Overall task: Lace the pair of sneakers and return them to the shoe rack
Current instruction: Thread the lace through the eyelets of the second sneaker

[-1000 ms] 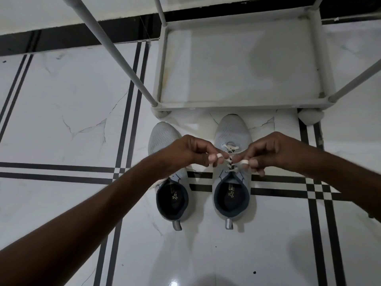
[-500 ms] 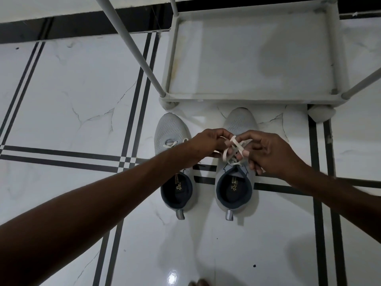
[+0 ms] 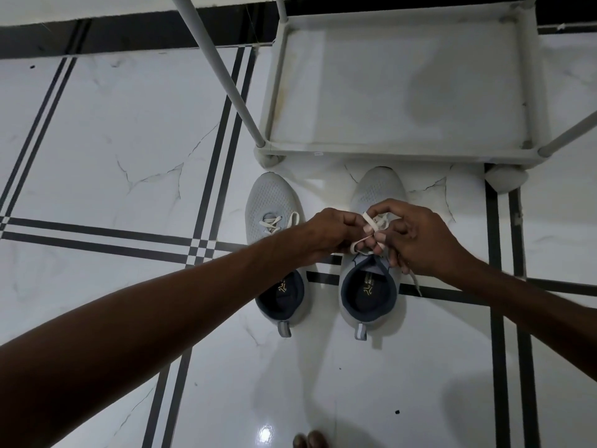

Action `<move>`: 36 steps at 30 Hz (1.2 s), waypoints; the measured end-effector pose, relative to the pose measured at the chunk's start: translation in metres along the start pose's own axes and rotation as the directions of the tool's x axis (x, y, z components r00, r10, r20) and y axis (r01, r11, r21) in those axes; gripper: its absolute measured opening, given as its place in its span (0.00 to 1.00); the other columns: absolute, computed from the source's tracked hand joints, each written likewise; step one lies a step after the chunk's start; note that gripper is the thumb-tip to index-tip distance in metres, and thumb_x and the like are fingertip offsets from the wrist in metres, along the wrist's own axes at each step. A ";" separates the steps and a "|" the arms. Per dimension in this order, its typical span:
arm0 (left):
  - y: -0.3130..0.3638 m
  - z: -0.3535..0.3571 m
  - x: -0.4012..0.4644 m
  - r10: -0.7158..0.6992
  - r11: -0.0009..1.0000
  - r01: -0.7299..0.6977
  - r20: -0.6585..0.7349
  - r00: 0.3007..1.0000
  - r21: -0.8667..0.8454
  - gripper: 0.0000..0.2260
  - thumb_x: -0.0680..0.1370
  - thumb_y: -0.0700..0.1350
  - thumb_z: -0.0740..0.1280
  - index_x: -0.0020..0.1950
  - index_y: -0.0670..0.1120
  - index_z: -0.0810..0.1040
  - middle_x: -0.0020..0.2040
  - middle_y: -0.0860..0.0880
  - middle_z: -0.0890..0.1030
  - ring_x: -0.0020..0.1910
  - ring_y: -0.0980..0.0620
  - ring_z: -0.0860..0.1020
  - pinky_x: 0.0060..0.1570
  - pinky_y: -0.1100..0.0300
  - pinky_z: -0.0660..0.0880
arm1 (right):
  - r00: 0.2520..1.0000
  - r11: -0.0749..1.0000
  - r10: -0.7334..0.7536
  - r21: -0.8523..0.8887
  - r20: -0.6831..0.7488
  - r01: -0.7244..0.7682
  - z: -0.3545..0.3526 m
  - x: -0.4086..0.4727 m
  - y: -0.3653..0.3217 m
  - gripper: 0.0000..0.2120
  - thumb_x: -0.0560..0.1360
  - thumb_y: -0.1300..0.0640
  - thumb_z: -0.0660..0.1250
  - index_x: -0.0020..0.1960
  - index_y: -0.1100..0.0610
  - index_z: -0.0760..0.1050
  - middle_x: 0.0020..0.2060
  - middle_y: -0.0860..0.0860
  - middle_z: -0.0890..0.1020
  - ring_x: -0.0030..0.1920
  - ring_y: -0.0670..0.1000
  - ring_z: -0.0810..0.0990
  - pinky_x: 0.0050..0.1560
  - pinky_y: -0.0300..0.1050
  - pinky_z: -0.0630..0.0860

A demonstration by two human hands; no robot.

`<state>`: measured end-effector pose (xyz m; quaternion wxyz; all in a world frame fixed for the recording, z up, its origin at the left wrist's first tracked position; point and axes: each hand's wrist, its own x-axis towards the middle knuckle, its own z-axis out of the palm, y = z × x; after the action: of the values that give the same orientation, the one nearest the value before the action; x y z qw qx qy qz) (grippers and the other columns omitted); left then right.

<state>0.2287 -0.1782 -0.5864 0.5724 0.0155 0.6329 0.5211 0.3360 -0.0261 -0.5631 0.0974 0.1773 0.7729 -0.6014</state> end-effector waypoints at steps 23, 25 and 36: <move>0.010 0.002 -0.012 0.492 0.602 -0.329 -0.014 0.870 0.728 0.05 0.73 0.47 0.76 0.42 0.47 0.86 0.33 0.54 0.83 0.32 0.62 0.78 0.34 0.72 0.70 | 0.924 0.846 0.258 0.396 0.282 -0.357 -0.014 0.019 0.028 0.06 0.80 0.65 0.61 0.55 0.66 0.75 0.37 0.59 0.81 0.34 0.51 0.80 0.32 0.39 0.79; 0.004 0.009 -0.012 0.587 0.484 -0.339 -0.011 0.810 0.807 0.03 0.73 0.45 0.74 0.42 0.46 0.85 0.34 0.53 0.84 0.33 0.58 0.80 0.34 0.68 0.71 | 0.914 0.828 0.276 0.409 0.298 -0.383 -0.016 0.020 0.027 0.09 0.81 0.64 0.59 0.57 0.66 0.76 0.39 0.60 0.82 0.33 0.51 0.80 0.33 0.39 0.80; -0.010 0.018 -0.007 0.643 0.530 -0.329 -0.117 0.757 0.781 0.03 0.68 0.38 0.76 0.38 0.43 0.83 0.40 0.50 0.82 0.37 0.52 0.79 0.38 0.59 0.73 | 0.948 0.938 0.300 0.148 0.105 -0.313 -0.017 0.016 0.028 0.06 0.77 0.66 0.66 0.45 0.62 0.81 0.31 0.55 0.82 0.27 0.48 0.78 0.26 0.35 0.76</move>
<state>0.2502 -0.1753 -0.5843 0.2062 0.3136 0.8532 0.3622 0.3337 -0.0010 -0.5895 0.2062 0.2788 0.6795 -0.6465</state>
